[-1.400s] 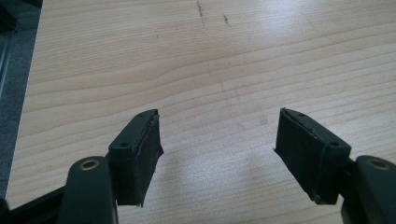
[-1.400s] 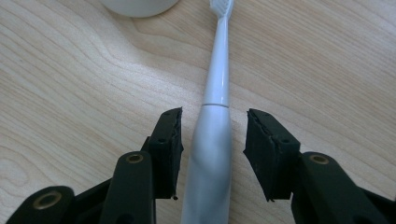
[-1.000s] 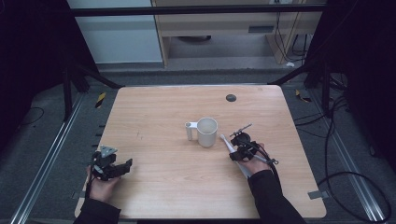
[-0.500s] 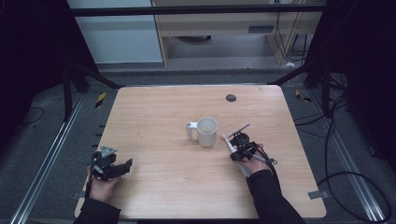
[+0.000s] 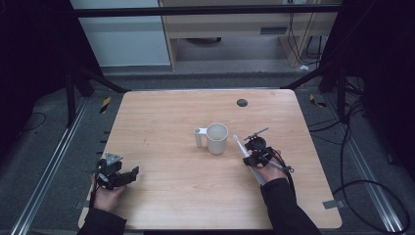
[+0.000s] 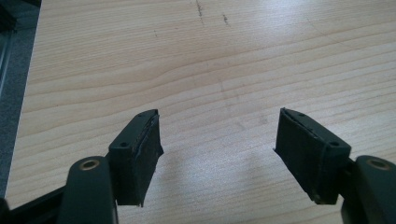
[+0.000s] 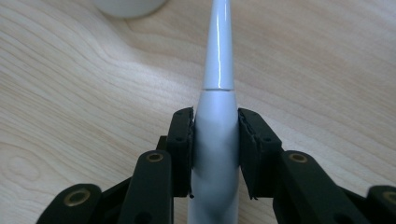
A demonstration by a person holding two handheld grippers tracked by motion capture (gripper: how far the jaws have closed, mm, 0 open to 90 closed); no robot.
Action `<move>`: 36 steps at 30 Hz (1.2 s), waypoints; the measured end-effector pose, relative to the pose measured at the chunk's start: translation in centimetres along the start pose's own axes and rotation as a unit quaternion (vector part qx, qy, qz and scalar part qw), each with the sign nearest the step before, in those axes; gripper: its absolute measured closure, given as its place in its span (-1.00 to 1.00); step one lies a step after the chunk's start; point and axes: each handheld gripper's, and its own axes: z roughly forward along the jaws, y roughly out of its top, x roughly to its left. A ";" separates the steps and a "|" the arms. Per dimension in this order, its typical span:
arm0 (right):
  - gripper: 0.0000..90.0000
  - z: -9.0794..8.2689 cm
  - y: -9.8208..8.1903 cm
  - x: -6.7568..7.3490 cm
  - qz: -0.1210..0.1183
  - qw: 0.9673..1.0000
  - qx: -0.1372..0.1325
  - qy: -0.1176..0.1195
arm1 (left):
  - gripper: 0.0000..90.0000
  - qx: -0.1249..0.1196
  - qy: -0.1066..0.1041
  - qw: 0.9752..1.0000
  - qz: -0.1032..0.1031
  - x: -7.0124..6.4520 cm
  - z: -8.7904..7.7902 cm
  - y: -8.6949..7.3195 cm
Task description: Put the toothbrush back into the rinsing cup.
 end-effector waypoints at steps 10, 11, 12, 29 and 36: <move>0.51 -3.7 -0.7 -0.2 0.014 0.995 -0.095 0.009 | -0.33 0.000 0.000 1.000 0.001 -0.1 0.0 0.0; 0.51 -4.0 -0.7 -0.3 0.015 0.995 -0.103 0.008 | -0.33 0.000 0.000 1.000 0.001 -0.1 0.0 0.0; 0.51 -4.3 -0.8 -0.3 0.015 0.994 -0.109 0.010 | -0.34 0.000 0.000 1.000 0.001 -0.1 0.0 0.1; 0.51 -7.9 -1.3 -0.5 0.042 0.956 -0.288 0.023 | -0.33 -0.004 0.001 1.000 0.001 -0.2 -0.1 0.1; 0.51 -8.2 -0.6 -0.1 0.047 0.941 -0.335 0.024 | -0.33 -0.004 0.001 1.000 0.001 -0.2 0.0 0.1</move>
